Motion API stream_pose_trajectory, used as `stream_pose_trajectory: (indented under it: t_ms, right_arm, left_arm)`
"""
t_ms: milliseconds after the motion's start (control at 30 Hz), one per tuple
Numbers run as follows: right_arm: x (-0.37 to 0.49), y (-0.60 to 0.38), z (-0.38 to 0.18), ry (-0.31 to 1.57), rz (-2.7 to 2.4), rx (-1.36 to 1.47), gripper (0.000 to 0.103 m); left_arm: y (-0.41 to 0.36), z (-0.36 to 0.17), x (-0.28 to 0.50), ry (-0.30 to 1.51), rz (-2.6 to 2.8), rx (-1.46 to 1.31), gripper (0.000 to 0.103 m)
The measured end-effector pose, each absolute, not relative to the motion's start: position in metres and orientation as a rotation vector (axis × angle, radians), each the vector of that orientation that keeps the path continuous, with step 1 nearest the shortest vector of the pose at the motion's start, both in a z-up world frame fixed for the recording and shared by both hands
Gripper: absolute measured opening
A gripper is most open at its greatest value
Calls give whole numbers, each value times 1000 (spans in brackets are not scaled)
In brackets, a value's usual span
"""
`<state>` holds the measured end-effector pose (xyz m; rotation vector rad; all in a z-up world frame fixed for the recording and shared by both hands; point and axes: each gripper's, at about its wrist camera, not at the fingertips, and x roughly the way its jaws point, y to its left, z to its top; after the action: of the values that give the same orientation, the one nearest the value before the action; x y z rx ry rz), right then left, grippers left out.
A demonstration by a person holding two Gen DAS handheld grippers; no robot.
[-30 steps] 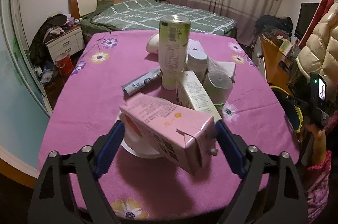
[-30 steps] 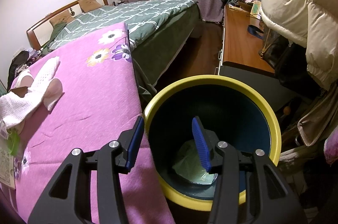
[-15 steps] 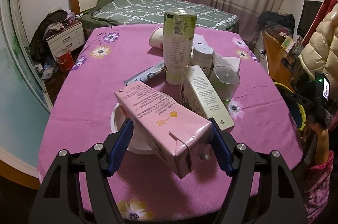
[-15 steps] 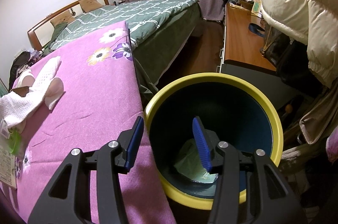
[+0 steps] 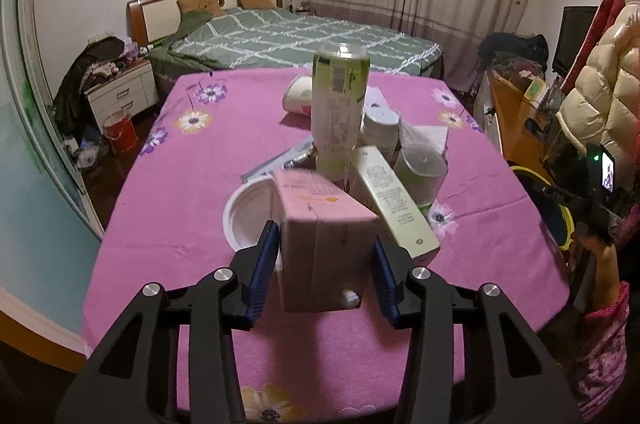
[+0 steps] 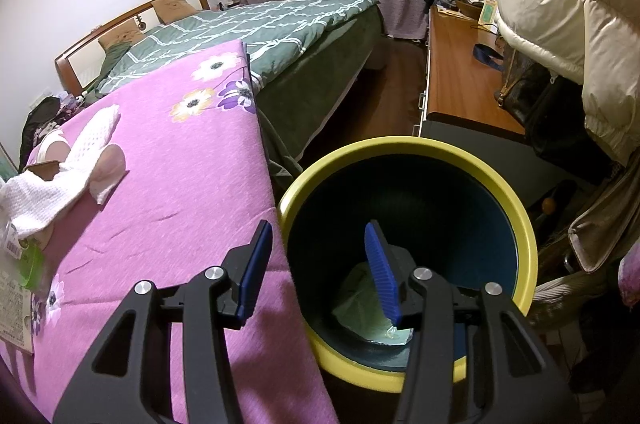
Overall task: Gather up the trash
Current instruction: 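Grasp the pink milk carton with the left tool, then carry the pink carton to the bin and open the left tool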
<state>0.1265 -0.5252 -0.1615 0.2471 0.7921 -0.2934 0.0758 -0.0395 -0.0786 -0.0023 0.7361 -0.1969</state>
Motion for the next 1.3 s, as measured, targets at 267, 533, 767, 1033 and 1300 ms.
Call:
stream_pose_trajectory:
  t_ms: [267, 533, 767, 1033, 1300]
  right_arm:
    - [123, -523, -160, 785, -287, 249, 46]
    - [119, -524, -155, 772, -286, 254, 46]
    - [106, -530, -144, 737, -297, 262, 46]
    - [78, -546, -130, 693, -336, 264, 46]
    - [43, -570, -123, 659, -386, 285, 50]
  left_arm:
    - [-34, -55, 63, 674, -205, 1, 42]
    - [-39, -29, 56, 616, -229, 11, 42]
    - [-64, -3, 56, 571, -329, 21, 42]
    - [-139, 4, 79, 597, -529, 50, 42]
    - [-258, -22, 116, 695, -755, 113, 42]
